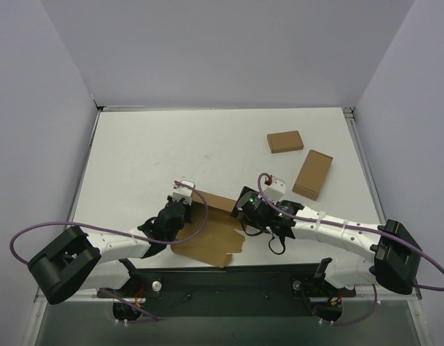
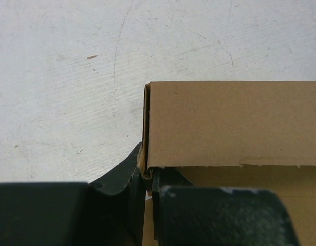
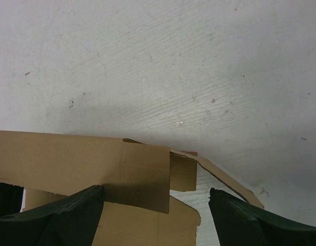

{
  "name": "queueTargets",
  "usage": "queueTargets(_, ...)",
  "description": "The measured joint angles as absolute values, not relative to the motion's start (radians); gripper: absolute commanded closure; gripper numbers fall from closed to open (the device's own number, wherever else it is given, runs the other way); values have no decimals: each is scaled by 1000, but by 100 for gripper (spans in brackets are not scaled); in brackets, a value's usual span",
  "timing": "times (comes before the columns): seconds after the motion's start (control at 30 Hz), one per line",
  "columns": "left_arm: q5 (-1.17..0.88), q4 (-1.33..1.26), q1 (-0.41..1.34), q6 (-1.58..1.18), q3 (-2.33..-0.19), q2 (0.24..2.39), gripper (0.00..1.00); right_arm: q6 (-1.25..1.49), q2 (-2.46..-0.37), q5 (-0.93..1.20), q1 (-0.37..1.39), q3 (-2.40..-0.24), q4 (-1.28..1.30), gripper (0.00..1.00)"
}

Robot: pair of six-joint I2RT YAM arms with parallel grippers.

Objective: Fold the paper box

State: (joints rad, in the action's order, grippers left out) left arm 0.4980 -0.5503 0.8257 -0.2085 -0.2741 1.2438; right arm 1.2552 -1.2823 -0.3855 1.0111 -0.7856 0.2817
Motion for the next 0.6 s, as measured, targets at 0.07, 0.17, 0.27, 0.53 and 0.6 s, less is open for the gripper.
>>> queueTargets(0.07,497,-550,826,-207,-274,1244,100,1253,-1275,-389,1001,-770,278,15)
queueTargets(0.17,485,-559,826,-202,-274,1247,100,1216,-1242,-393,960,-742,236,15)
queueTargets(0.27,455,-593,828,-195,-274,1255,100,1153,-1210,-402,904,-720,186,15)
queueTargets(0.53,392,-658,855,-162,-274,1277,100,978,-1205,-352,815,-697,24,18)
queueTargets(0.6,395,-658,860,-160,-274,1280,100,960,-1208,-334,815,-697,0,18)
